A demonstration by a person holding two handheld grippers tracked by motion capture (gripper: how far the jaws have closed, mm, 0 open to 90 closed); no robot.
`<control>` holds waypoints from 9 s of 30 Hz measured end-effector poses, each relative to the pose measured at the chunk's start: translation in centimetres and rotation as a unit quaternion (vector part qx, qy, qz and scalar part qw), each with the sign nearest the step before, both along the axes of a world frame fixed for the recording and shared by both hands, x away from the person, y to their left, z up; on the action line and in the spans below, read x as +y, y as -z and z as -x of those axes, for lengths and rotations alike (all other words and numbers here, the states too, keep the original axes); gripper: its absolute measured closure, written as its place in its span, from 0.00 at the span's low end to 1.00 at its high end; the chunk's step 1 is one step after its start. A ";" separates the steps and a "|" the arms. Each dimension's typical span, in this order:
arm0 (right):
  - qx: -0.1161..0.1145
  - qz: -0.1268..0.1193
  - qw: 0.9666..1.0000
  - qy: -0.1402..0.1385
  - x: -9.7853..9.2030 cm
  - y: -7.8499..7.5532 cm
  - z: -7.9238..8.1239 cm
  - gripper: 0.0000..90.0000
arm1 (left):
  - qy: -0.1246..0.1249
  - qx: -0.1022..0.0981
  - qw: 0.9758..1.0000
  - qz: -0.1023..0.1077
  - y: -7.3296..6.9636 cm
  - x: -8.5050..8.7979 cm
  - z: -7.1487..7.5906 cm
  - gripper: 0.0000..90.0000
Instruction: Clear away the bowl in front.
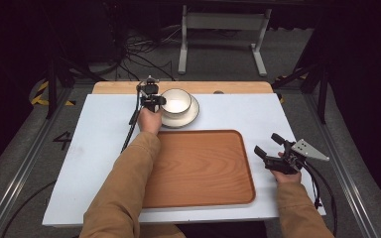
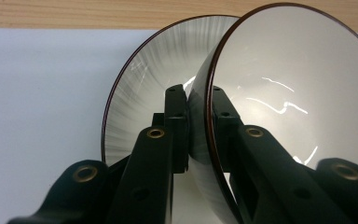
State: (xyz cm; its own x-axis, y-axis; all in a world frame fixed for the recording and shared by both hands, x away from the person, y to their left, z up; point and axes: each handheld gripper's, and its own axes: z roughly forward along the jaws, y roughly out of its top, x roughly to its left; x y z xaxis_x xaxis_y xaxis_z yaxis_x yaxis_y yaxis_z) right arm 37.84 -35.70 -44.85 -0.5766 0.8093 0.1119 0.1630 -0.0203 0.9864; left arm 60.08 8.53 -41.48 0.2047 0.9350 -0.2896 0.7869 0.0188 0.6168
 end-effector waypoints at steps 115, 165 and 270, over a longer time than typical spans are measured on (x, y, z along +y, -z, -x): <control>0.003 -0.007 1.000 -0.003 -0.1 0.0 -0.1 0.06 | 0.388 0.031 0.916 -0.100 -3.4 -3.9 13.0 0.91; 0.005 -0.003 1.000 -0.008 0.0 0.1 -0.2 0.06 | 0.423 -0.025 0.901 -0.089 -4.0 -4.0 14.5 0.56; 0.000 0.050 0.998 -0.026 -0.5 -0.3 0.5 0.03 | 0.180 -0.258 0.946 0.075 4.9 17.2 22.3 0.03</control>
State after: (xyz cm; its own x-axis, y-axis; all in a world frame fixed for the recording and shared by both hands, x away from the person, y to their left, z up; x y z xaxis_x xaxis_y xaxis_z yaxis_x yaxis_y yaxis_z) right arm 37.36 -36.19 -44.57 -0.6187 0.7850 0.0323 0.1610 0.0865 0.9832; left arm 37.79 25.77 -46.37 0.6528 0.7339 -0.1879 0.3529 -0.0751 0.9327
